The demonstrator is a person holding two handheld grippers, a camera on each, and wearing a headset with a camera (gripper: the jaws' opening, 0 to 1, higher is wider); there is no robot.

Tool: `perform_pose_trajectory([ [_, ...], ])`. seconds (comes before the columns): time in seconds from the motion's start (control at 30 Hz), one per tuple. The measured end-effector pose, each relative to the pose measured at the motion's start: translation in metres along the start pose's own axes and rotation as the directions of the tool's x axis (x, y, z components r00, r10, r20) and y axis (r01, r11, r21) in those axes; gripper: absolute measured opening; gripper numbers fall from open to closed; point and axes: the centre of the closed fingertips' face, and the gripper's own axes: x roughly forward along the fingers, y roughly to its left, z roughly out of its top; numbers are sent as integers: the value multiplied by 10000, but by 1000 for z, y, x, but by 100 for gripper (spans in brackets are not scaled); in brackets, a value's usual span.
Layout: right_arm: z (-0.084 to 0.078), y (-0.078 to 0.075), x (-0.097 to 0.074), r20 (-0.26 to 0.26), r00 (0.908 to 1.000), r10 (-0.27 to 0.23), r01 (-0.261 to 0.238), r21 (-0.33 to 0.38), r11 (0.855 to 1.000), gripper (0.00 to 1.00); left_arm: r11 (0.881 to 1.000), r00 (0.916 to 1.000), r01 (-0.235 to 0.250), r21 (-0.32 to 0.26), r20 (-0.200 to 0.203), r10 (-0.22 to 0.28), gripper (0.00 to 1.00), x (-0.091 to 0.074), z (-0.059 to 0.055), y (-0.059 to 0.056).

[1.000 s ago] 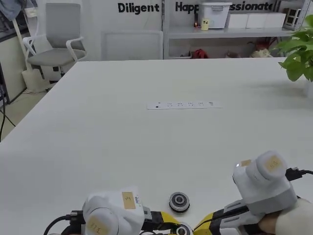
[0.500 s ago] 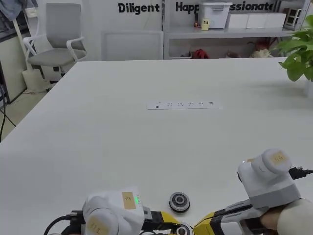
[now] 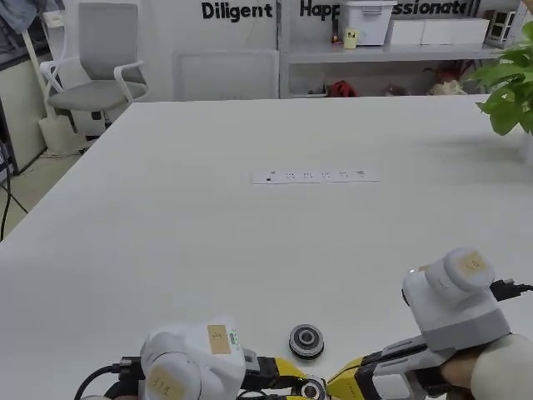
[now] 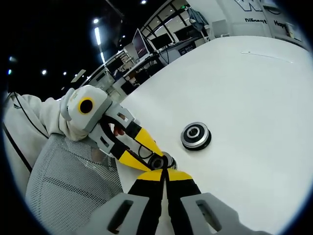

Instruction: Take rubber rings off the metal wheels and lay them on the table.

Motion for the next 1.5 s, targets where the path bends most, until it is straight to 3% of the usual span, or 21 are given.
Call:
perform_pose_trajectory([
  [0.97,4,6,1,89,9998,171,-170,-115,9998,0,10000,10000,-7,-21,35,7,14,1,0,1],
  [1.23,9,12,1,265,9983,512,-510,-82,9987,0,10000,10000,-13,9,28,13,14,1,0,1],
  [1.27,15,15,0,564,9964,630,-628,-47,9980,0,10000,10000,-16,17,27,16,14,1,0,1],
  [1.5,10,8,-1,401,9987,323,-323,2,9995,0,10000,10000,-46,5,11,46,14,1,0,1],
])
